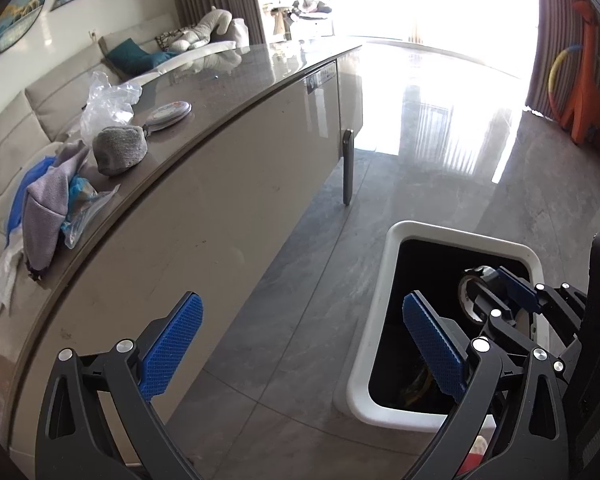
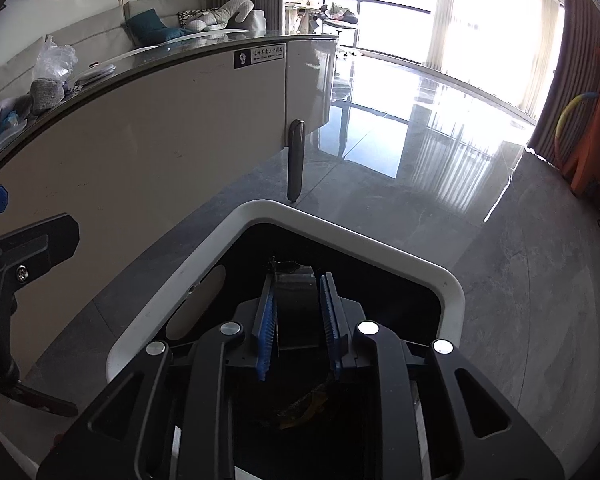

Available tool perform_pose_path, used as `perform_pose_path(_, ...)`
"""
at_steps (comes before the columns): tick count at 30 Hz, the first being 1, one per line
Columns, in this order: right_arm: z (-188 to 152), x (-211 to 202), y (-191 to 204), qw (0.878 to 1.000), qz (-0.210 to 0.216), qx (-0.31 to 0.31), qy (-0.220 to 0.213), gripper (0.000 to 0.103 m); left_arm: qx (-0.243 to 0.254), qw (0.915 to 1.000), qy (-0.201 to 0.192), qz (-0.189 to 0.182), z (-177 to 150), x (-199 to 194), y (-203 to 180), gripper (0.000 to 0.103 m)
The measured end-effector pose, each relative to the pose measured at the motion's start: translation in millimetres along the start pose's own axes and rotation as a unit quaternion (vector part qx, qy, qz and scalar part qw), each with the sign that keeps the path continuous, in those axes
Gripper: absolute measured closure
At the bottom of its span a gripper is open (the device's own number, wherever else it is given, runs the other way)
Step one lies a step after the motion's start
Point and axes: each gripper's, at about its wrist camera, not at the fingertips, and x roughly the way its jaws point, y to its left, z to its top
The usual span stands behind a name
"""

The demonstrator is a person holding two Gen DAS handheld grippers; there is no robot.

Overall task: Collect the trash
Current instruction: 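Open both grippers over the white trash bin to drop the items, then move both tools back to the table and grasp the grey-purple pouch with the left gripper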

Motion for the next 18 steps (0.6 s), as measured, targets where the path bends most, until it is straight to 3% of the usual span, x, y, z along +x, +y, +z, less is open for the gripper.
perform_pose_path(1,1.2,1.0,1.6,1.0,-0.004,0.003,0.004,0.007,-0.001,1.0,0.0,-0.002,0.6,0.0,0.0,0.005)
perform_pose_path(2,0.0,0.7,2.2,1.0,-0.02,0.003,-0.001,0.005,-0.002,1.0,-0.001,-0.003,-0.1,-0.1,0.7,0.005)
perform_pose_path(4,-1.4,1.7,6.7,0.999,-0.048,-0.016,-0.008,0.005,-0.003,1.0,-0.002,-0.004,0.2,-0.6,2.1,0.005)
perform_pose_path(7,-1.5,0.0,10.2,0.998,-0.055,-0.035,-0.013,0.005,-0.006,1.0,-0.004,-0.004,-1.3,-1.1,5.1,0.005)
perform_pose_path(18,28.5,-41.5,28.8,0.996,-0.023,-0.037,-0.08,0.005,-0.042,0.9982,-0.038,0.019,2.1,-27.4,47.1,0.005)
